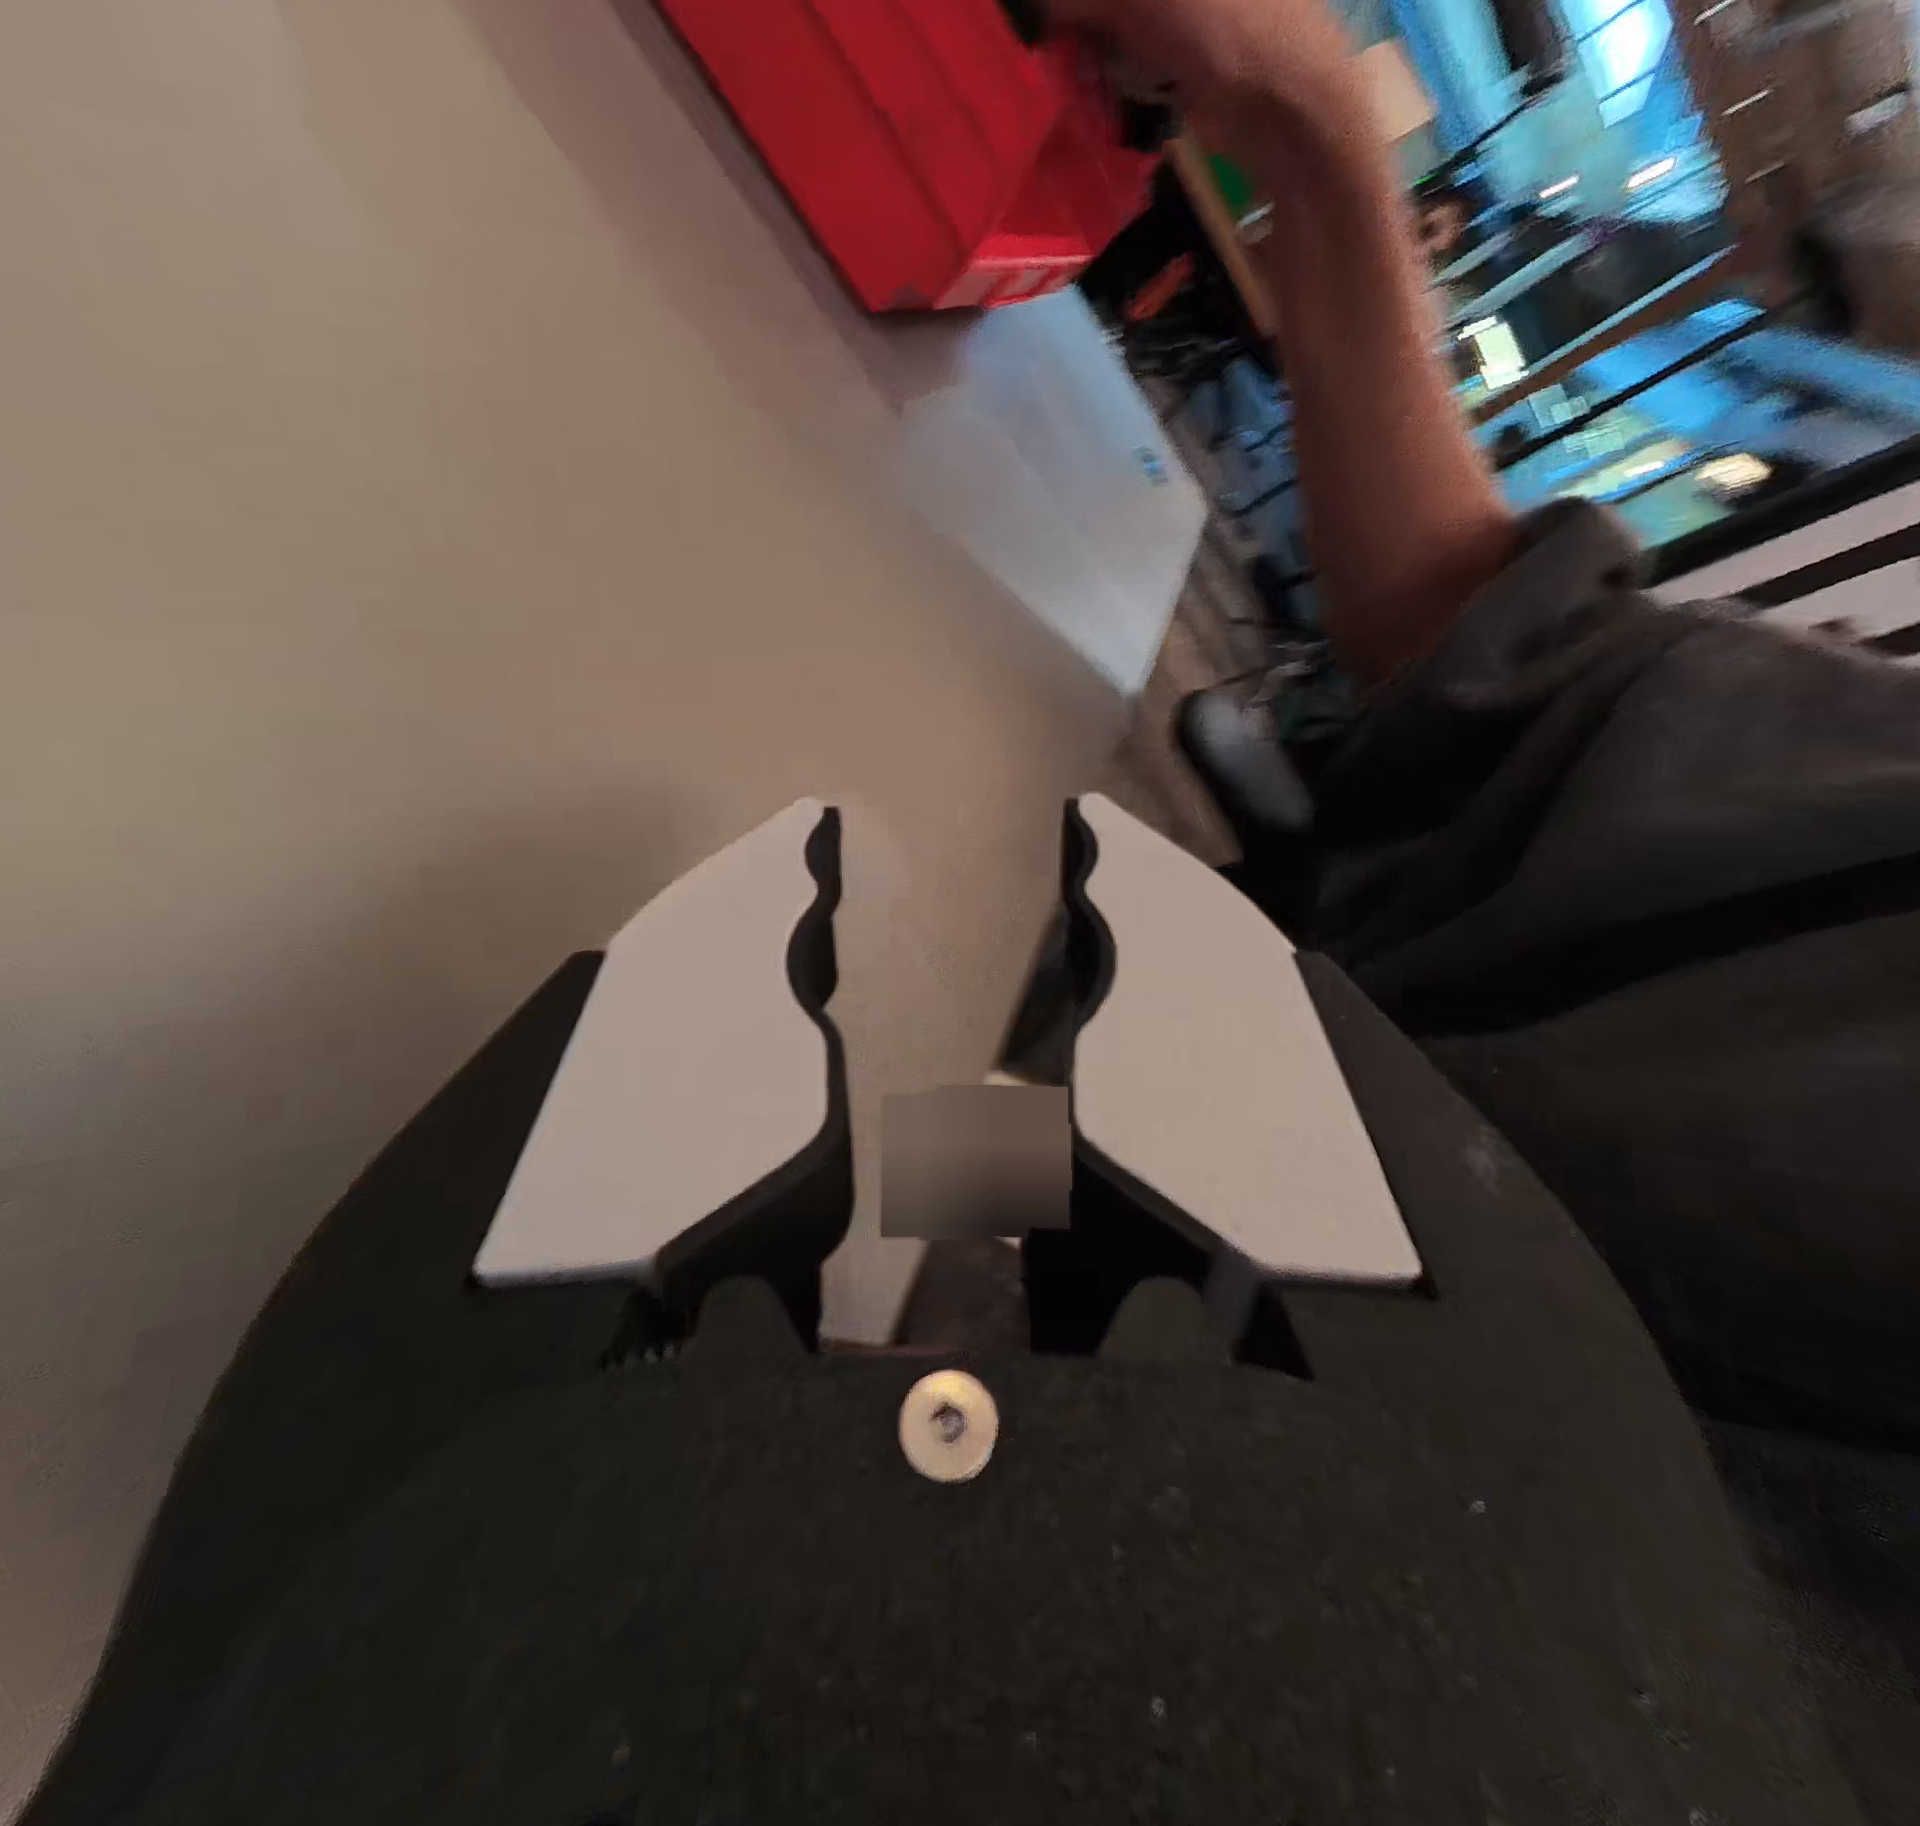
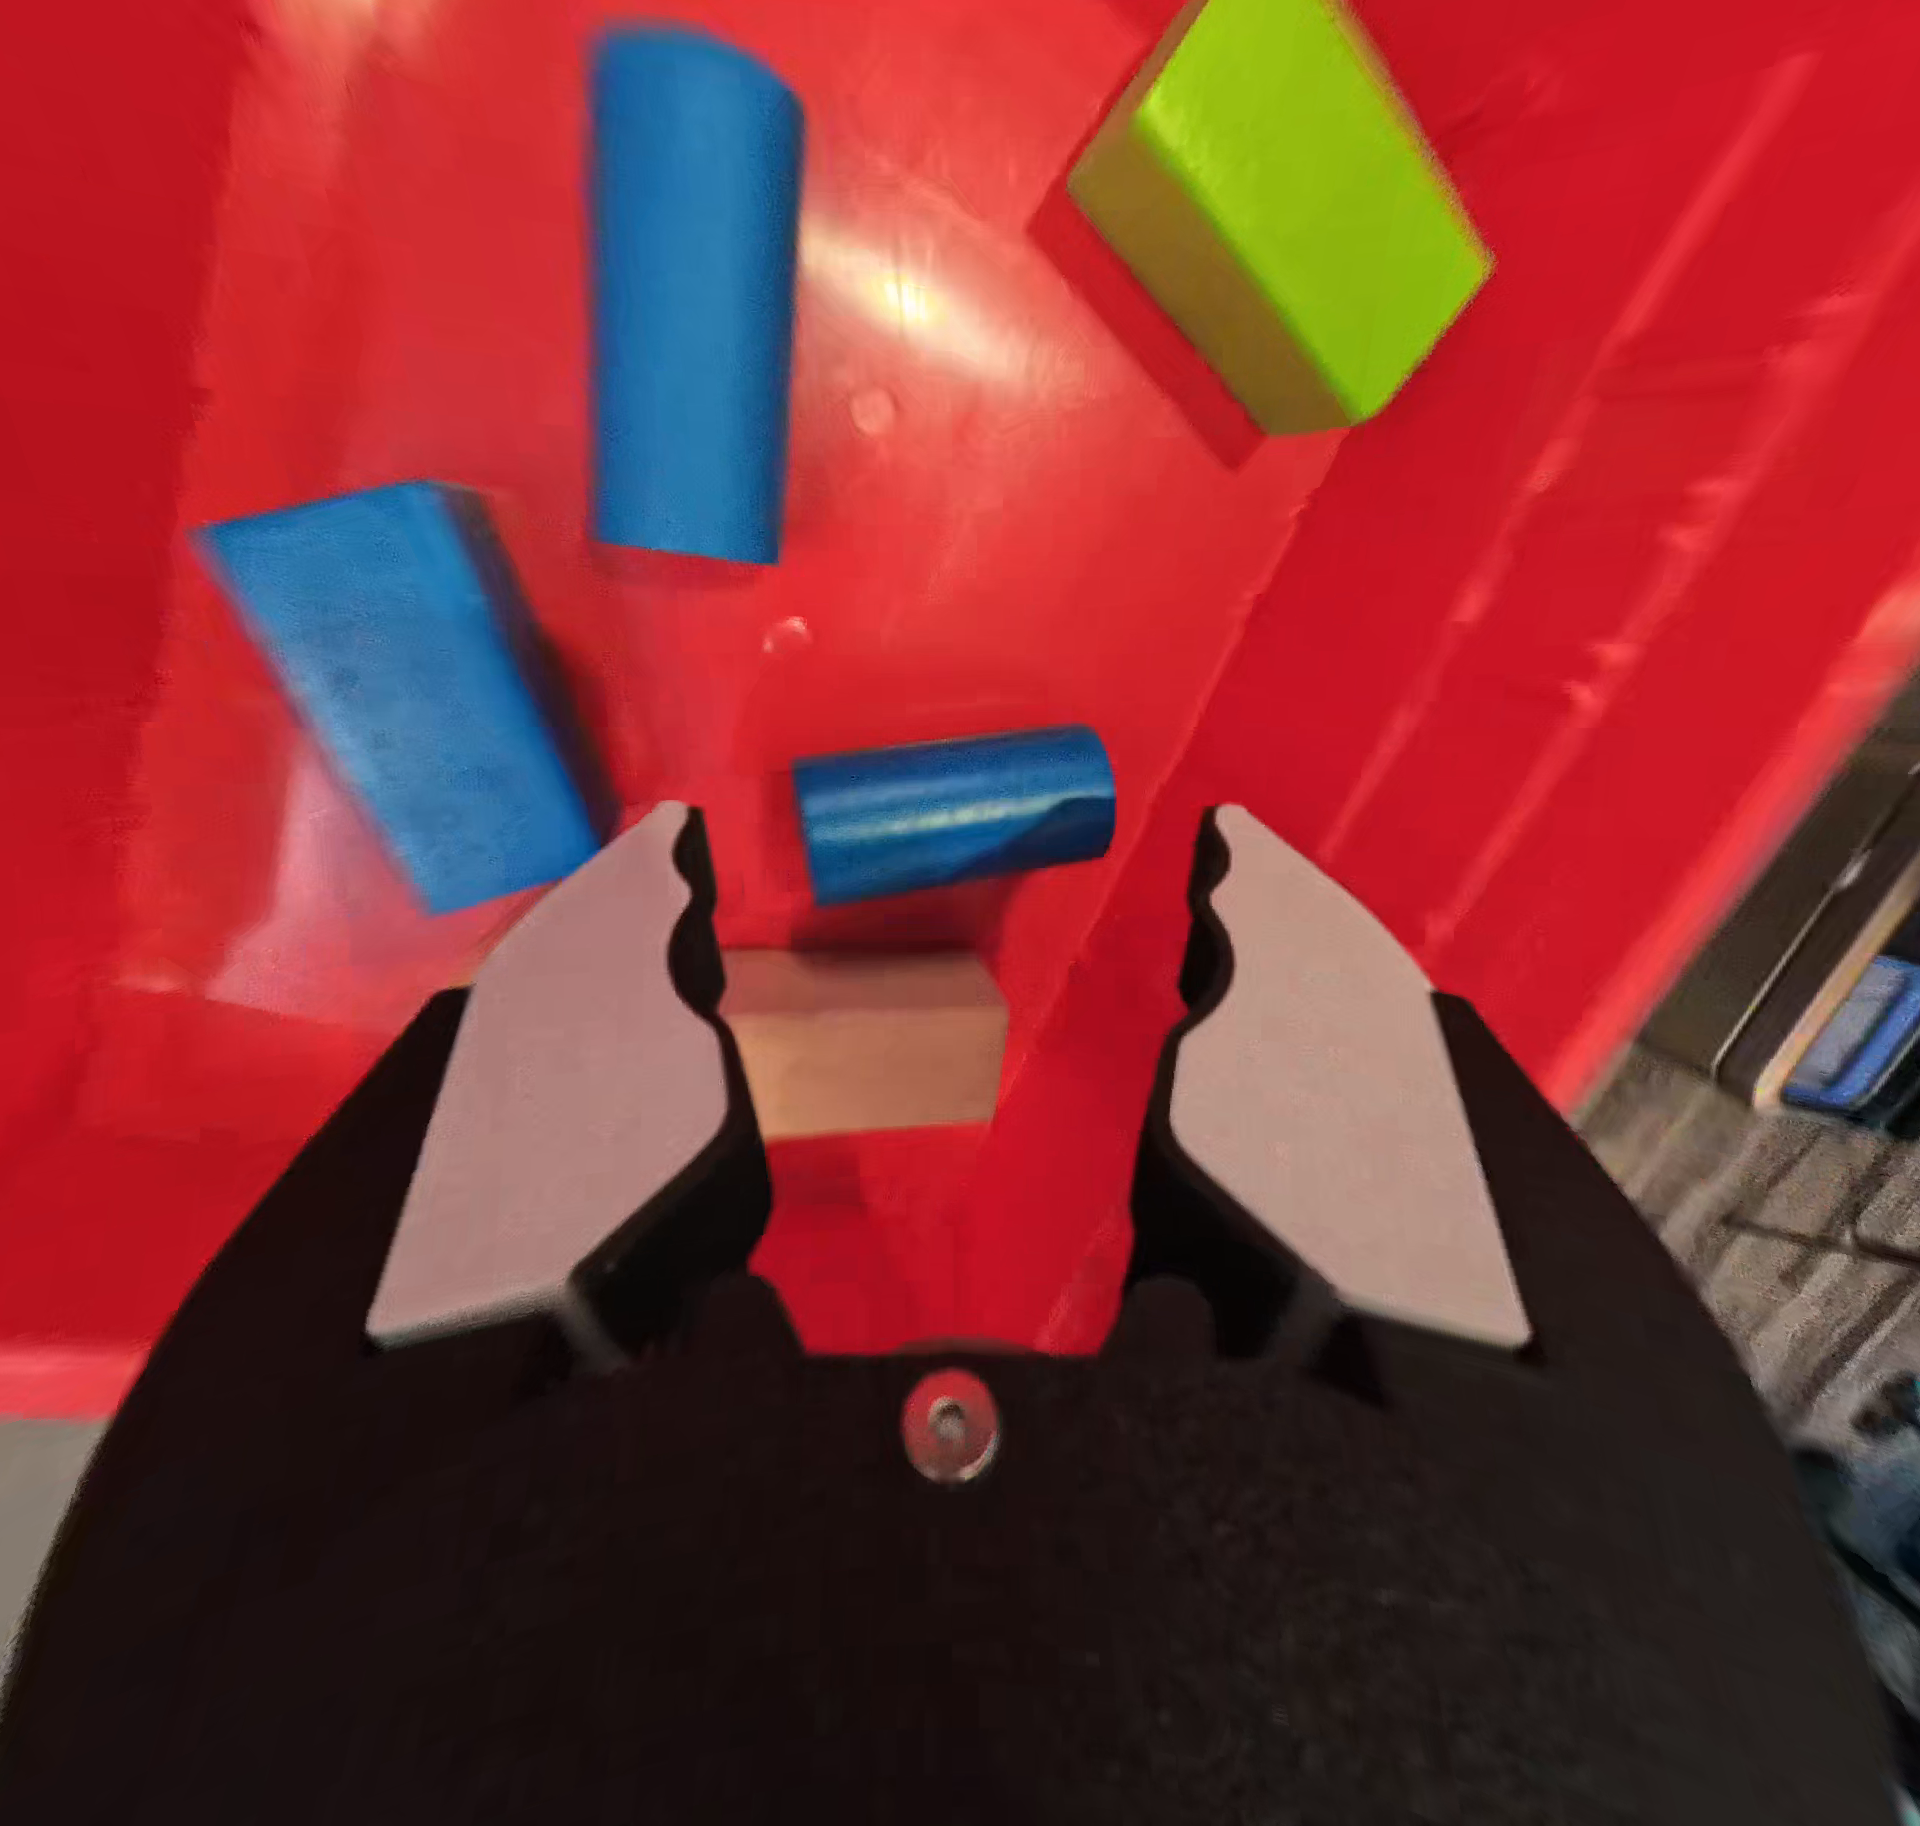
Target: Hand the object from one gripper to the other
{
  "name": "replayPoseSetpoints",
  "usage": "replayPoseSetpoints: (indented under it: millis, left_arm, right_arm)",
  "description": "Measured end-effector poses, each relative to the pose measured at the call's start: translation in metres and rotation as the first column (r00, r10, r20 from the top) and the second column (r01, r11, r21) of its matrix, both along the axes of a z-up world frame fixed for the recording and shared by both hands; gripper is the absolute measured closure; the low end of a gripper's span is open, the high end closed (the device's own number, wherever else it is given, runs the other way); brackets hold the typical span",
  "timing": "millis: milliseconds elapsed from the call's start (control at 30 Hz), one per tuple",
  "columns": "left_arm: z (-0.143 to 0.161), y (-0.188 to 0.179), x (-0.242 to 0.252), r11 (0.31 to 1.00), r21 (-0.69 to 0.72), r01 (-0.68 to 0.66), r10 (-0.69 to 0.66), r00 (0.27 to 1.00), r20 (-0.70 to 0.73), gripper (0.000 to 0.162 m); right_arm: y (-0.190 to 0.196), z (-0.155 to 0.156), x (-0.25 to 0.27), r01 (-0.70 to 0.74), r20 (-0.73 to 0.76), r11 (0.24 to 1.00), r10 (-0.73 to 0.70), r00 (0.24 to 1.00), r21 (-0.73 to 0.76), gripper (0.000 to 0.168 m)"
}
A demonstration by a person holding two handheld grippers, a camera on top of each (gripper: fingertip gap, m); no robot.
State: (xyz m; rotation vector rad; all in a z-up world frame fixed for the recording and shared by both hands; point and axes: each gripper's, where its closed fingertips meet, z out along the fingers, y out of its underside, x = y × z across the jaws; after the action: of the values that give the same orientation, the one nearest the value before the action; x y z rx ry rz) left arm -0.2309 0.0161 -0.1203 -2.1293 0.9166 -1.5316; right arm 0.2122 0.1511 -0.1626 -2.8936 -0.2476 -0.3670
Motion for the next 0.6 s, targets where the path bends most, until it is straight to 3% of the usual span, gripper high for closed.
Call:
replayPoseSetpoints:
  millis: [67,167,233,300,367,433,467,500,600]
  left_arm:
    - [-0.011,0.011,-0.011,0.994,0.106,-0.040,0.050,0.994,-0.093,0.115]
    - [-0.011,0.035,-0.035,0.961,0.255,-0.109,0.158,0.970,-0.183,0.115]
    - [0.001,0.055,-0.061,0.925,0.353,-0.142,0.228,0.950,-0.214,0.115]
    - [0.019,0.084,-0.094,0.871,0.456,-0.182,0.321,0.914,-0.248,0.119]
    - [0.032,0.111,-0.121,0.861,0.464,-0.207,0.379,0.870,-0.316,0.119]
    - [0.031,0.130,-0.131,0.905,0.365,-0.219,0.373,0.821,-0.432,0.108]
    - [0.023,0.141,-0.138,0.914,0.315,-0.257,0.393,0.758,-0.521,0.104]
    - [0.014,0.152,-0.141,0.917,0.264,-0.300,0.399,0.692,-0.602,0.106]
    - [-0.009,0.173,-0.135,0.924,0.128,-0.361,0.331,0.584,-0.741,0.113]
  right_arm:
    - [-0.005,0.040,-0.023,-0.017,-0.001,0.975,0.018,1.000,0.222,0.084]
    - [-0.034,0.086,-0.100,-0.068,-0.129,0.825,0.168,0.977,0.561,0.090]
    - [-0.068,0.091,-0.175,-0.061,-0.297,0.715,0.364,0.883,0.696,0.098]
    - [-0.108,0.073,-0.240,-0.063,-0.417,0.691,0.504,0.756,0.720,0.101]
    - [-0.136,0.045,-0.277,-0.086,-0.466,0.712,0.540,0.701,0.697,0.099]
    - [-0.152,0.028,-0.302,-0.152,-0.458,0.708,0.588,0.667,0.690,0.100]
    - [-0.155,0.021,-0.307,-0.186,-0.429,0.700,0.602,0.674,0.689,0.100]
    - [-0.156,0.017,-0.309,-0.213,-0.405,0.695,0.609,0.682,0.687,0.100]
    - [-0.159,0.014,-0.321,-0.236,-0.436,0.706,0.628,0.644,0.668,0.097]
